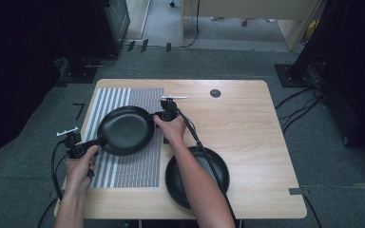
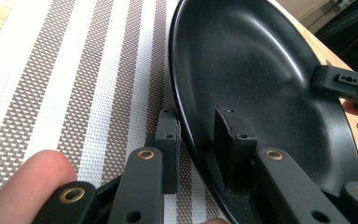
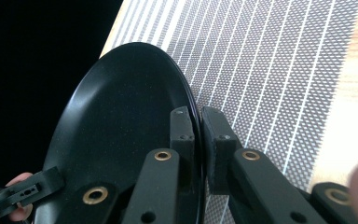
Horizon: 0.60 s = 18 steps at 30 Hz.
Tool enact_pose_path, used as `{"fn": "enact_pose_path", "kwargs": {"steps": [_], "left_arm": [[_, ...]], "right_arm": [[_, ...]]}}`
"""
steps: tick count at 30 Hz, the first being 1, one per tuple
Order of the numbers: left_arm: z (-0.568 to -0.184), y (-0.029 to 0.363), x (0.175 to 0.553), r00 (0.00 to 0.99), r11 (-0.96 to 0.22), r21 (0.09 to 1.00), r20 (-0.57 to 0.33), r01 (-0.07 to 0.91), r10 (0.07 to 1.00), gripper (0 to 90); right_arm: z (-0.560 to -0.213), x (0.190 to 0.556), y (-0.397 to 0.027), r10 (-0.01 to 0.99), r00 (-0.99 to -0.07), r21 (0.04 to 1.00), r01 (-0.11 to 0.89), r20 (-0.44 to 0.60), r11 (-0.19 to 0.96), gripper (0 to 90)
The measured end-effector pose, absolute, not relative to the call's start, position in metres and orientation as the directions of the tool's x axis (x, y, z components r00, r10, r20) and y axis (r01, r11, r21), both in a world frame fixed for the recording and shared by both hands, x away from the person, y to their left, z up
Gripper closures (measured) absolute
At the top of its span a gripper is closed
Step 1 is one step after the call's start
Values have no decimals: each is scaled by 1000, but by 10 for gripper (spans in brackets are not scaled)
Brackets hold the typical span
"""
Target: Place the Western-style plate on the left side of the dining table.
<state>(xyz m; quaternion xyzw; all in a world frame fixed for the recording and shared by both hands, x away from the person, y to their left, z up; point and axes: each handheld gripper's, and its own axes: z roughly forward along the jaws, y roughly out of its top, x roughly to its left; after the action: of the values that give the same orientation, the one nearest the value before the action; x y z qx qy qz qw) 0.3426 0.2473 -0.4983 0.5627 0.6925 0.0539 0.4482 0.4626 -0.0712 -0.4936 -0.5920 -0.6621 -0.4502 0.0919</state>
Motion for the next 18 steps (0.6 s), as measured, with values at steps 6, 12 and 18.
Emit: {"fn": "enact_pose_path", "kwargs": {"steps": [6,12,18], "left_arm": [[-501,243,347,11,376,577,-556,725,831,726],[-504,245,350,-3,387,567,-561,727,828,723],[-506,249,352,-19,406,566,-567,718,824,723]], "right_arm": [[-501,472,-71,697,-268,474,873,665,-116,842],[-505,472,-70,701,-248,463,877,669,-132,846],[-504,471,-65,703,-246,470,872,667,-141,847]]}}
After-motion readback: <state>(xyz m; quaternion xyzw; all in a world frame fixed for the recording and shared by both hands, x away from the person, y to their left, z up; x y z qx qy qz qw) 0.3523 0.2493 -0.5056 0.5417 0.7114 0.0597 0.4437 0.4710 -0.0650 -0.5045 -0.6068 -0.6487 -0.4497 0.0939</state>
